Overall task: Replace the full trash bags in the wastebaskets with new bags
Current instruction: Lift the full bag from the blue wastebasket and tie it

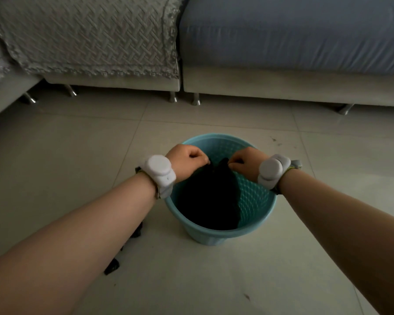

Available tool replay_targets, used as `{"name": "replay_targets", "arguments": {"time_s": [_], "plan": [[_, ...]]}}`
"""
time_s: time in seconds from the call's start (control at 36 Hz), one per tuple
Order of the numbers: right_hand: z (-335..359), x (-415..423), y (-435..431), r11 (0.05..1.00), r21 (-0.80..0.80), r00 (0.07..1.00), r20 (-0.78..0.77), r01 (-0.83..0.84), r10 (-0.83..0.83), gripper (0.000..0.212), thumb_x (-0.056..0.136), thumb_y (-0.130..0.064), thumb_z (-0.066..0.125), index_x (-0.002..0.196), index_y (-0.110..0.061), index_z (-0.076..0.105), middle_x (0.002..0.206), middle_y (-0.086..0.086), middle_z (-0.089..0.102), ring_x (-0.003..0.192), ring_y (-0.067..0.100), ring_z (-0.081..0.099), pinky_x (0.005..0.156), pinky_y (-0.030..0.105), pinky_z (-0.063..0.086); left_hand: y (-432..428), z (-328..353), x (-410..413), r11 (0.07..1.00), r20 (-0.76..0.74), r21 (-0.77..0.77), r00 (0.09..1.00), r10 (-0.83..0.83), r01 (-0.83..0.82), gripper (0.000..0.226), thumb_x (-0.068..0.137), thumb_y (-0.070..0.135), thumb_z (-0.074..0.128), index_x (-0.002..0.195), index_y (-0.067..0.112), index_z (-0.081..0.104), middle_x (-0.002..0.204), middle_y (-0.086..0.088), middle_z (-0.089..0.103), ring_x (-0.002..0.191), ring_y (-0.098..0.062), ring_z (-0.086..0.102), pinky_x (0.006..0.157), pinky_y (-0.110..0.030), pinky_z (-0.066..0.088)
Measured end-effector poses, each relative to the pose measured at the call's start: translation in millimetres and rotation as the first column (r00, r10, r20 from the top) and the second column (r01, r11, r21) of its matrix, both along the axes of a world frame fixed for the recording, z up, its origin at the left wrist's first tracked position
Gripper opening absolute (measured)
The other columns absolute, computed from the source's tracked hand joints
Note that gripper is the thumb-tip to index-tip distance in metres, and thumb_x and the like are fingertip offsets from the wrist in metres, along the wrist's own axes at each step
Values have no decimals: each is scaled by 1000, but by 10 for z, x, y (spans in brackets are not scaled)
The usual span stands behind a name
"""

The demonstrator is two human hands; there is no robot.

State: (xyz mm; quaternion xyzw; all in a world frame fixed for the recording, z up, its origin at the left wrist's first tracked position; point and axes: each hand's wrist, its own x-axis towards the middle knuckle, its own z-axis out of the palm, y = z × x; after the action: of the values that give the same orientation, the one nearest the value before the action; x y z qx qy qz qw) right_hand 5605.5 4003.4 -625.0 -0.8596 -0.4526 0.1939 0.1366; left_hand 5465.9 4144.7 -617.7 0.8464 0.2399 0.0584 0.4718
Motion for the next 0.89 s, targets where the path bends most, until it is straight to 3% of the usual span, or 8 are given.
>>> {"name": "replay_targets", "arguments": {"time_s": [0.08,0.17,0.22,0.39,0.53,0.61,0.78,0.89], "plan": [[38,-6,13,1000,-3,1000,-9,-7,7,23,94,-19,52,108,-7,67,96,8,62,84,16,49,70,22,31,-133,-15,39,804,39,-585,986,163,-110,23,92,12,52,70,14,61,76,-2,62,53,-8,43,42,-15,30],[46,18,3,1000,-21,1000,-16,20,-20,24,95,-19,49,104,-4,66,87,3,54,81,17,47,69,24,31,-162,23,54,575,51,-817,985,164,-53,23,95,15,45,74,15,55,87,-3,66,50,-7,44,42,-17,29],[75,38,-19,999,-37,999,-29,35,-36,25,95,-23,50,88,-4,65,72,5,52,71,21,48,65,26,32,-147,22,47,571,98,-821,986,131,6,17,96,14,45,85,16,58,87,-3,67,46,-6,43,42,-16,28],[402,18,29,989,90,992,-71,114,-108,44,90,-43,56,66,-6,58,51,3,42,47,15,38,55,28,33,-172,-74,34,836,52,-547,996,73,-33,29,87,3,59,116,8,56,78,-3,57,37,-2,37,37,-14,27],[662,-166,159,973,195,966,-251,121,-70,45,89,-47,54,60,-14,47,48,-1,39,31,6,33,36,19,32,-230,-39,85,985,8,-162,998,-64,64,14,84,20,68,95,18,60,70,8,57,54,2,52,54,-14,39],[699,-244,190,959,249,919,-394,131,-23,42,89,-44,56,60,-14,50,45,-3,44,36,7,38,40,20,34,-229,-29,114,997,50,-31,996,-75,76,12,89,26,60,81,17,59,64,9,54,55,1,49,60,-20,37],[727,-172,140,808,405,613,-787,427,70,31,97,-35,42,95,-14,65,86,7,67,73,19,59,65,28,48,-144,-57,105,971,88,-239,996,6,15,29,99,25,42,75,24,58,68,2,60,52,-10,47,51,-23,31],[488,-103,114,832,435,847,-526,345,-76,18,93,-18,56,106,-10,64,88,4,68,65,4,59,62,17,48,-140,-42,93,882,35,-459,989,143,-111,27,100,20,38,80,13,55,65,-5,55,33,-6,33,36,-17,22]]}}
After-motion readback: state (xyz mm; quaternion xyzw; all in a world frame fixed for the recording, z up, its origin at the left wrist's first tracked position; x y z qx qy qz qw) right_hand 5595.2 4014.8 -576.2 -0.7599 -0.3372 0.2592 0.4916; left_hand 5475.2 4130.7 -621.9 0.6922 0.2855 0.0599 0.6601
